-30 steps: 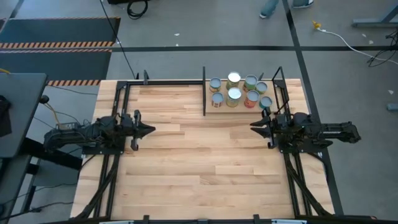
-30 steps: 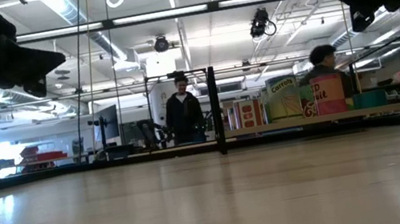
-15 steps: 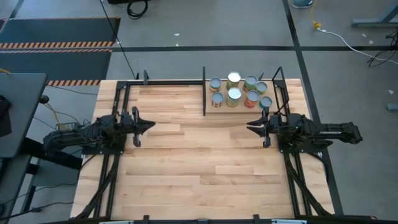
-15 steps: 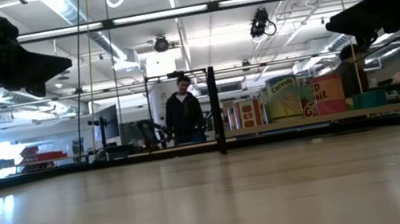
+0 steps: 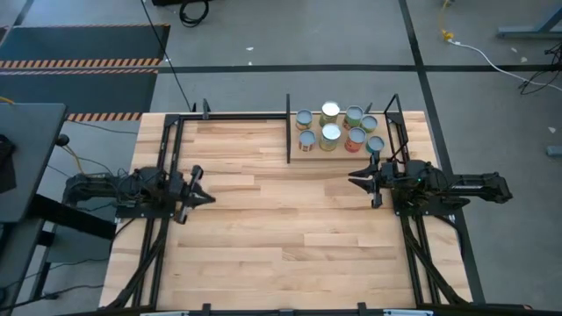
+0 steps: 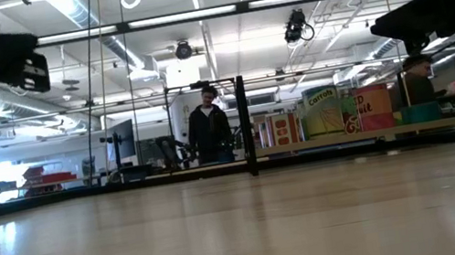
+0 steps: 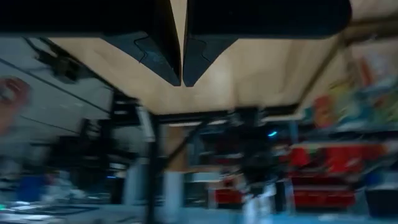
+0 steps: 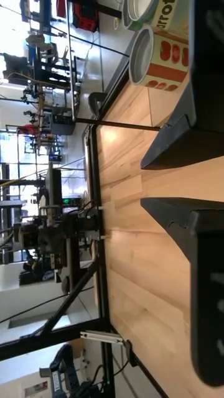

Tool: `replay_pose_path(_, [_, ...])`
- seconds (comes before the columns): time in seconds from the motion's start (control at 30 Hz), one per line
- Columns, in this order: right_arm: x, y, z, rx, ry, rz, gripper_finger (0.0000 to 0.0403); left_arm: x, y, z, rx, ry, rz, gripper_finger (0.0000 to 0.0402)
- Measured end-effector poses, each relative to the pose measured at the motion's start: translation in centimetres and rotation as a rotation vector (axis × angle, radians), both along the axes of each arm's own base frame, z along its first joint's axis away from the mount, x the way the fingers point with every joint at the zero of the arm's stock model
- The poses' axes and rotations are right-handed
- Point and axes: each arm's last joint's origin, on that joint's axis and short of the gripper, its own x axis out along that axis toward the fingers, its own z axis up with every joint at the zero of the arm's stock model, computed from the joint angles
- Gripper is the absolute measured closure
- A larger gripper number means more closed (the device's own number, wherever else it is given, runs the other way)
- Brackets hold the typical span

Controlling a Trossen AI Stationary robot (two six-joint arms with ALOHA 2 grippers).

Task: Pick and place cans onto a shelf
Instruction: Return to Home Position

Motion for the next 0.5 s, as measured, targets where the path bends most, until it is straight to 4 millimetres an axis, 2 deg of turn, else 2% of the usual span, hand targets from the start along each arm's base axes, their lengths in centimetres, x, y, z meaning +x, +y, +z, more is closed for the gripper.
replay_pose_path(0.13, [0.00, 0.00, 0.00, 0.000, 0.000, 0.000, 0.0314, -0.12, -0.65, 0.59, 0.039, -0.071, -0.033, 0.0379])
replay_pose_path(0.27, [0.00, 0.00, 0.00, -0.001, 0.000, 0.000, 0.0314, -0.09, -0.58, 0.57, 0.031, -0.066, 0.025, 0.0377])
replay_pose_path(0.5, [0.00, 0.00, 0.01, -0.001, -0.001, 0.000, 0.0314, -0.09, -0.55, 0.59, 0.028, -0.067, 0.028, 0.0377])
